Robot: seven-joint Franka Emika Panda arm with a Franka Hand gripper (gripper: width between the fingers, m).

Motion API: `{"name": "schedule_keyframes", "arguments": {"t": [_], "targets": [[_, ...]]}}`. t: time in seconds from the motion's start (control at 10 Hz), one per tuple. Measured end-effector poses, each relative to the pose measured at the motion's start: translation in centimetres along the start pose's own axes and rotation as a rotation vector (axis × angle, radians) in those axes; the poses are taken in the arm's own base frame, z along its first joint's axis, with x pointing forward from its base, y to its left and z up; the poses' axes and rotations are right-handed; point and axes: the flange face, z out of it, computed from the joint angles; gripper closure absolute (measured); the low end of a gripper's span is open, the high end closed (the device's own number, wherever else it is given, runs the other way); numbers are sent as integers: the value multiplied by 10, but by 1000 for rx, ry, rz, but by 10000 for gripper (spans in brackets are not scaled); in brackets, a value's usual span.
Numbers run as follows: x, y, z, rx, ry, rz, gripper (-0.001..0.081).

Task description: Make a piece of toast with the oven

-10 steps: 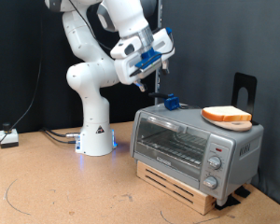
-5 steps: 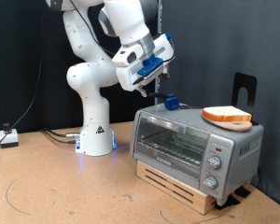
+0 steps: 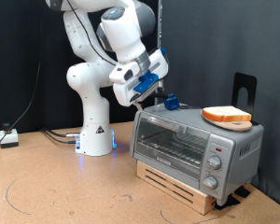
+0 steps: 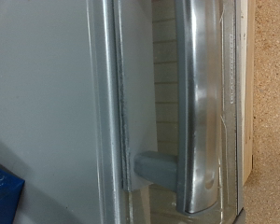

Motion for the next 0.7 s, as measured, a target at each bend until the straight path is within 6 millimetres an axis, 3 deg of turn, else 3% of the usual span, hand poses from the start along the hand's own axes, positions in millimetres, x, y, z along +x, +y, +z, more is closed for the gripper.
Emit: {"name": "schedule_keyframes", "arguments": {"t": [0.4, 0.7], "targets": [[1, 3, 3, 13, -14, -24, -1], [3, 11, 20, -9, -20, -22, -1]]}}
